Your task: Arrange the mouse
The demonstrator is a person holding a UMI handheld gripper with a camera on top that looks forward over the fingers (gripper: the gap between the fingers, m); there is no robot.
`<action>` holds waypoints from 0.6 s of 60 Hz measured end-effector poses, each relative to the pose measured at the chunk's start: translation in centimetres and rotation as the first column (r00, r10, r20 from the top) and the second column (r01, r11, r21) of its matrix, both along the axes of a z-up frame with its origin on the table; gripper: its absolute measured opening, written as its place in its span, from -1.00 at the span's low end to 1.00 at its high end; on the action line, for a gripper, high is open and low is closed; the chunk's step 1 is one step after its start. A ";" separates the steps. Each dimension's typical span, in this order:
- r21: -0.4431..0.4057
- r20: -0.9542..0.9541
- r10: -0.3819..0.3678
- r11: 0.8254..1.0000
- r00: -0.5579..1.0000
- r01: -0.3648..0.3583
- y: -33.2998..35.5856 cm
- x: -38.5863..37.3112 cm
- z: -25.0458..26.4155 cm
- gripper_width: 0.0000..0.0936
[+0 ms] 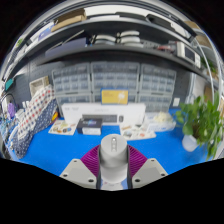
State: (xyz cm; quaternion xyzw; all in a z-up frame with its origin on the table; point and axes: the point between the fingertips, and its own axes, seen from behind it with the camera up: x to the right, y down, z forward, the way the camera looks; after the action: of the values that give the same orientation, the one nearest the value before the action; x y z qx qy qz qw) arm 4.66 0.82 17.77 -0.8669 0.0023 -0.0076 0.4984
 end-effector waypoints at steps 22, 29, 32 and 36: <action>-0.282 -0.026 -0.032 0.959 0.999 0.024 -4.3 -2.1 -18.2 -0.21; -0.246 -0.038 -0.030 0.969 0.999 0.020 -4.2 -2.1 -18.4 -0.22; -0.237 -0.036 -0.022 0.971 0.999 0.013 -4.2 -2.1 -18.5 -0.20; -0.223 -0.016 -0.007 0.975 1.000 0.003 -4.2 -2.0 -18.5 -0.14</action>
State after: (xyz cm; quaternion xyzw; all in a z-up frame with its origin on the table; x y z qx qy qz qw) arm 2.67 -3.42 -0.75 -0.9173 0.0076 -0.0018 0.3982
